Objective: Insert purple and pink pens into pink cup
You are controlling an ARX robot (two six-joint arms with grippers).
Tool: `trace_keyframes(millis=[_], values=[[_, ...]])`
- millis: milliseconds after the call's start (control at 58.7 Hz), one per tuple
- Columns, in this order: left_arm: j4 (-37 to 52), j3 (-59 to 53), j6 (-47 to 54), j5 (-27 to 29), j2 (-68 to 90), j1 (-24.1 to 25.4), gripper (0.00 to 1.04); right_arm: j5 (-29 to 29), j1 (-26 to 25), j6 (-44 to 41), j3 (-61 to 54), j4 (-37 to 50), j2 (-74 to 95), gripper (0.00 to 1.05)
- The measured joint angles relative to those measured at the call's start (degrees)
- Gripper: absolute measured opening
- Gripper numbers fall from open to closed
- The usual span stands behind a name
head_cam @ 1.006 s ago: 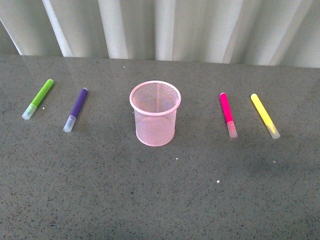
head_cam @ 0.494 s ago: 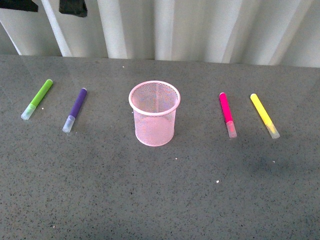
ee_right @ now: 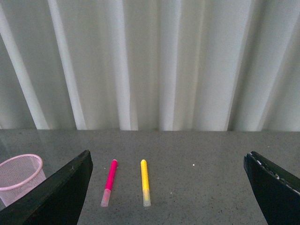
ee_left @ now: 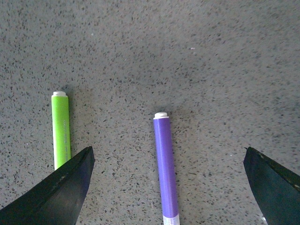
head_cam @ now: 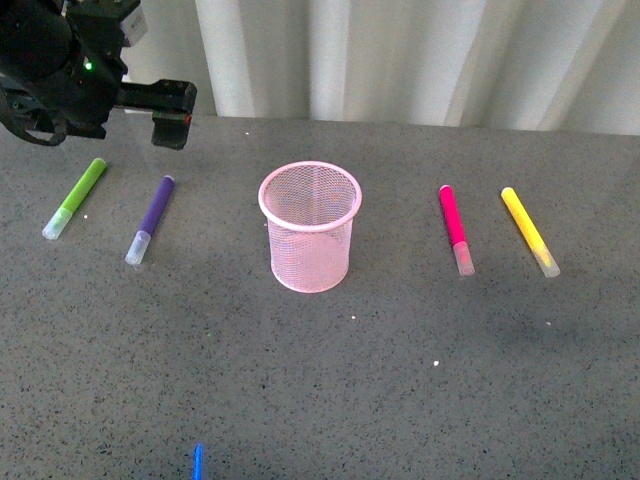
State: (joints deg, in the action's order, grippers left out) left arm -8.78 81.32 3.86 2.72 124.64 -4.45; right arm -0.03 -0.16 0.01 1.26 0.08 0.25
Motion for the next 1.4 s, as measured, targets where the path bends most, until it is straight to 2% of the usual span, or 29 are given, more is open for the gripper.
trace_keyframes(millis=[682,1261,1398], values=[[-0.72,5.25,-4.24,0.76,9.62,-0.2,0.98,0.0,0.0,0.0,0.0,0.0,0.0,0.98],[-0.15,5.09,-4.35,0.26,11.47,-3.15,0.98,0.0,0.0,0.0,0.0,0.0,0.0,0.98],[0.22,4.87,-3.91,0.35,11.54,-3.52,0.76,0.0,0.0,0.0,0.0,0.0,0.0,0.98]])
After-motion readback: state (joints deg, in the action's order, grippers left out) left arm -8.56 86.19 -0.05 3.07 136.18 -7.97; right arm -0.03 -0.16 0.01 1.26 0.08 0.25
